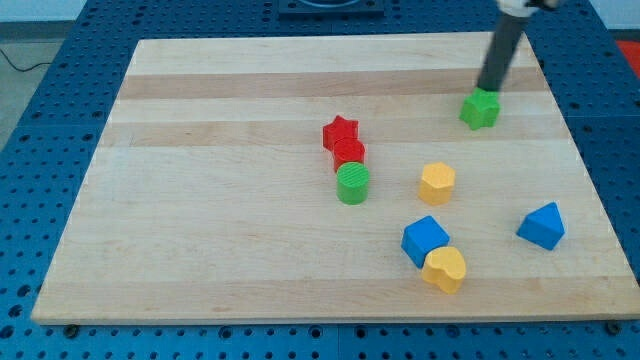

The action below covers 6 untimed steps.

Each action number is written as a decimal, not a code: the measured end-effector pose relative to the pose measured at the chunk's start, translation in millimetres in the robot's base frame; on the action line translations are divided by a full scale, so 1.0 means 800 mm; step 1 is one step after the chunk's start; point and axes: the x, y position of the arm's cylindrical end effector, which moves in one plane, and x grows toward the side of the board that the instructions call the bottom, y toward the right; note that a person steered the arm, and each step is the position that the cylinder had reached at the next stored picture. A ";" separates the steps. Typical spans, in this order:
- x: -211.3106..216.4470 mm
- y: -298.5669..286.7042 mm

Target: Push the green star vertical to the yellow hexagon

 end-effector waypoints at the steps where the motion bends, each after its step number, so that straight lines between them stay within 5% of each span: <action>1: -0.017 -0.015; 2: -0.033 0.049; 4: 0.039 0.099; 6: 0.043 -0.003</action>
